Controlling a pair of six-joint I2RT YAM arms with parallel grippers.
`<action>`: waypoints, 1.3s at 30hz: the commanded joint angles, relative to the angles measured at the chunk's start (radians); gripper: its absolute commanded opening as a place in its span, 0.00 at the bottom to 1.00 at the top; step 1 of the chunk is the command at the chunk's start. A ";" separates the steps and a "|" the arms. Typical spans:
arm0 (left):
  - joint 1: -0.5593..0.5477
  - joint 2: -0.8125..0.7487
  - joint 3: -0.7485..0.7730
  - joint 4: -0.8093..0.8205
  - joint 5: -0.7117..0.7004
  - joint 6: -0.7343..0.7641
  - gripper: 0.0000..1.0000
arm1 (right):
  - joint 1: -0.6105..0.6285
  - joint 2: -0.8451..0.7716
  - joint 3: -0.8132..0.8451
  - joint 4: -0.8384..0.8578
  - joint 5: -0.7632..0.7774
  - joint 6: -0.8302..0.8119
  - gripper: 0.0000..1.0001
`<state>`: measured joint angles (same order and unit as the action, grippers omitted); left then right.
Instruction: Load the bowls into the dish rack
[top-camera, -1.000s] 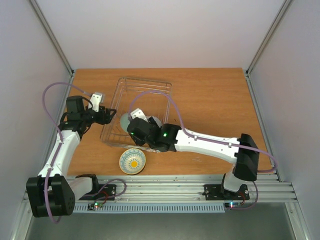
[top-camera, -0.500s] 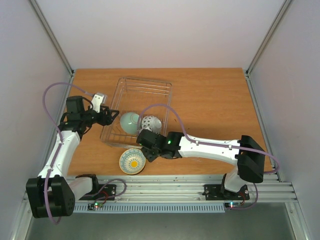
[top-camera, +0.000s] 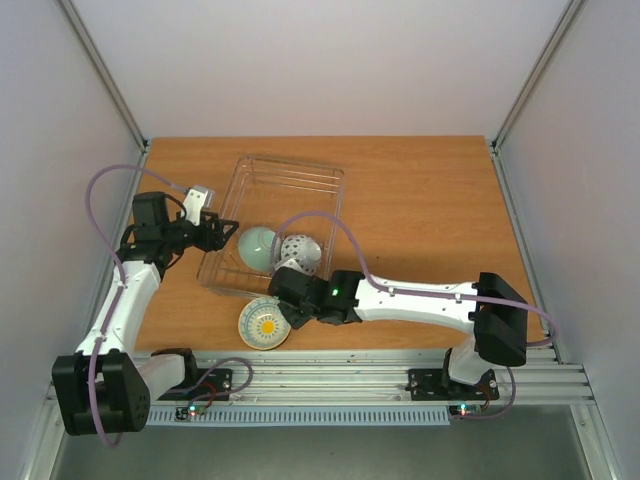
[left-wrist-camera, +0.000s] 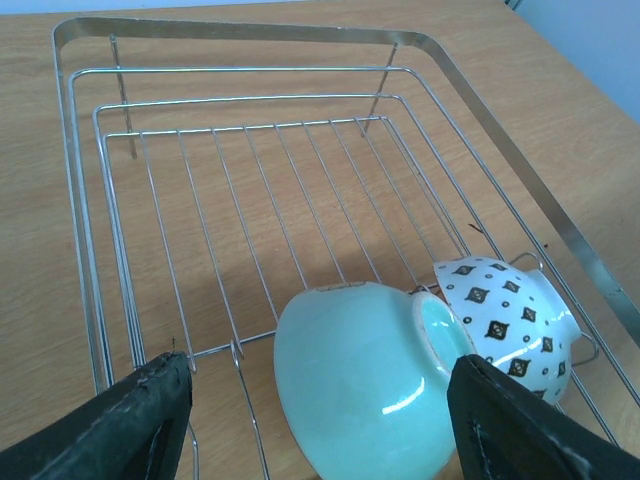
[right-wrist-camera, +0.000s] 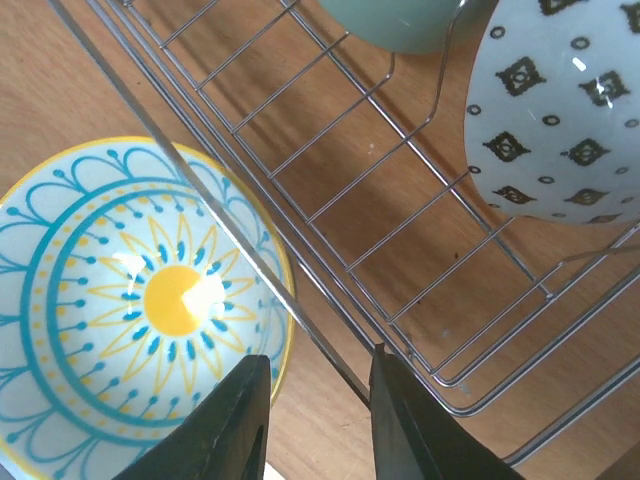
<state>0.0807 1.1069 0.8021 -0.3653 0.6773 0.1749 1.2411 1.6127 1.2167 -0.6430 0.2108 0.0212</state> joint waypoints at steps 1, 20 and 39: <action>-0.003 0.007 -0.003 0.011 0.018 0.018 0.71 | 0.079 -0.019 0.039 -0.044 0.022 0.023 0.29; -0.003 -0.016 -0.005 0.007 0.018 0.018 0.71 | 0.121 -0.030 0.015 -0.107 0.147 0.109 0.45; -0.002 -0.023 -0.009 0.009 0.007 0.016 0.71 | 0.053 0.020 -0.055 -0.016 0.076 0.109 0.43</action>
<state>0.0807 1.1072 0.8017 -0.3653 0.6773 0.1802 1.3342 1.6253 1.1938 -0.7090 0.3107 0.1303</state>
